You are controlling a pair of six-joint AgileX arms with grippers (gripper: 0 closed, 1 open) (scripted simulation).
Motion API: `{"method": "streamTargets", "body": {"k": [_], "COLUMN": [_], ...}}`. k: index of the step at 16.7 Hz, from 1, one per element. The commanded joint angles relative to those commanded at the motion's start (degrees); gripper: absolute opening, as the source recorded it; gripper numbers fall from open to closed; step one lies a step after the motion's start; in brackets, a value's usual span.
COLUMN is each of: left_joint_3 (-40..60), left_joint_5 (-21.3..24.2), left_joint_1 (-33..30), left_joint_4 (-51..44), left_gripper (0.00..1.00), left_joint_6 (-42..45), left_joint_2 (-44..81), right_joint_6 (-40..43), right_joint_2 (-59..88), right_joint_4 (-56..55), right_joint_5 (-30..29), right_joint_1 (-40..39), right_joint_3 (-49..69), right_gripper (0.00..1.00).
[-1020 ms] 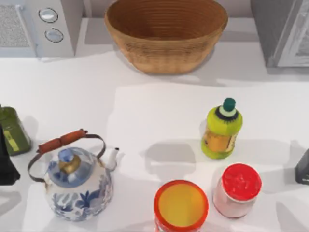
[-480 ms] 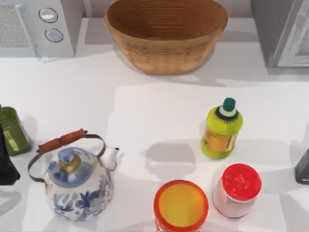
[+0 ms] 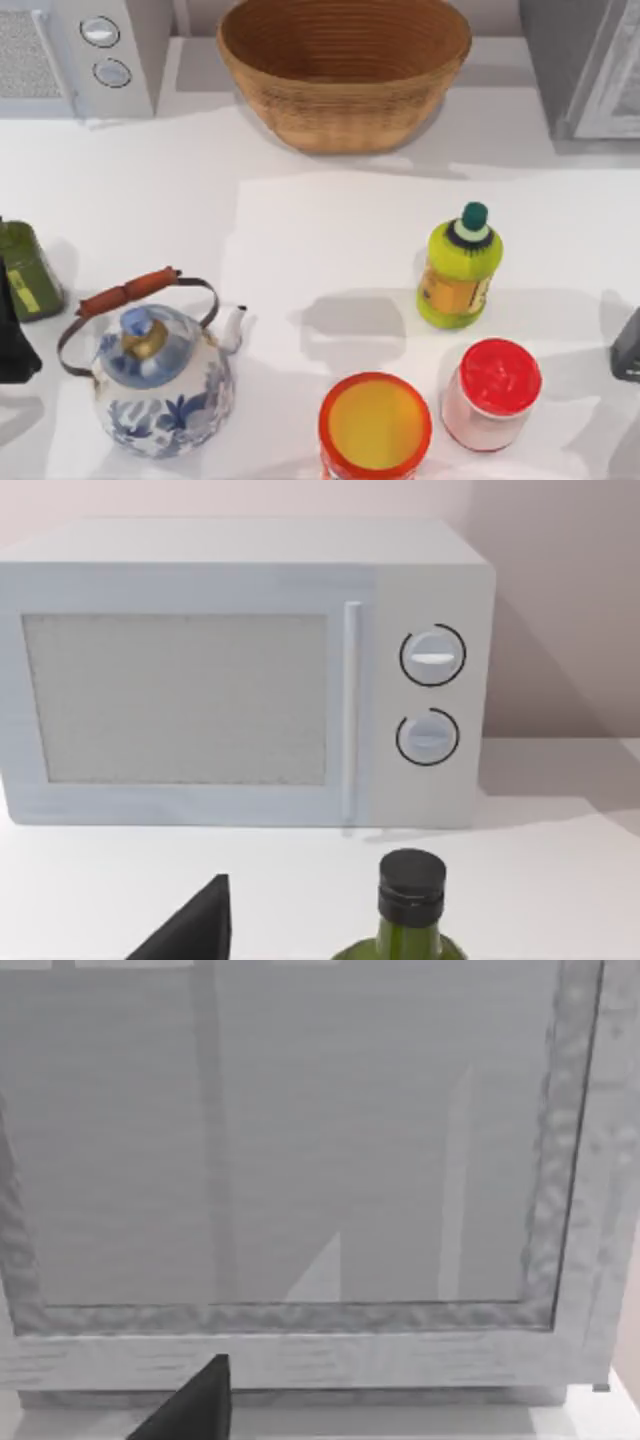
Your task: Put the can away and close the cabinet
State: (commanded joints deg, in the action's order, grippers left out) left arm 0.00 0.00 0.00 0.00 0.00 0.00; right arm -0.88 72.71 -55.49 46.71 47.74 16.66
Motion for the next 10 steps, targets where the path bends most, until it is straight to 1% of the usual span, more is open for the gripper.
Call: {"method": "streamTargets", "body": {"k": [3, 5, 7, 10], "left_joint_3": [0.0, 0.0, 0.0, 0.0], "left_joint_5": [0.0, 0.0, 0.0, 0.0], "left_joint_1": [0.0, 0.0, 0.0, 0.0], "left_joint_4": [0.0, 0.0, 0.0, 0.0], "left_gripper": [1.0, 1.0, 1.0, 1.0], "left_joint_6": [0.0, 0.0, 0.0, 0.0], "left_joint_2": [0.0, 0.0, 0.0, 0.0], "right_joint_6": [-0.3, -0.4, -0.4, -0.4], "right_joint_2": [10.5, 14.5, 16.2, 16.2], "right_joint_4": [-8.3, -11.8, -13.3, -13.3], "right_joint_5": [7.1, 10.0, 11.3, 11.3], "right_joint_1": [6.8, 9.6, 11.0, 11.0], "right_joint_3": [2.7, 3.9, 4.4, 4.4], "right_gripper": [1.0, 1.0, 1.0, 1.0]}}
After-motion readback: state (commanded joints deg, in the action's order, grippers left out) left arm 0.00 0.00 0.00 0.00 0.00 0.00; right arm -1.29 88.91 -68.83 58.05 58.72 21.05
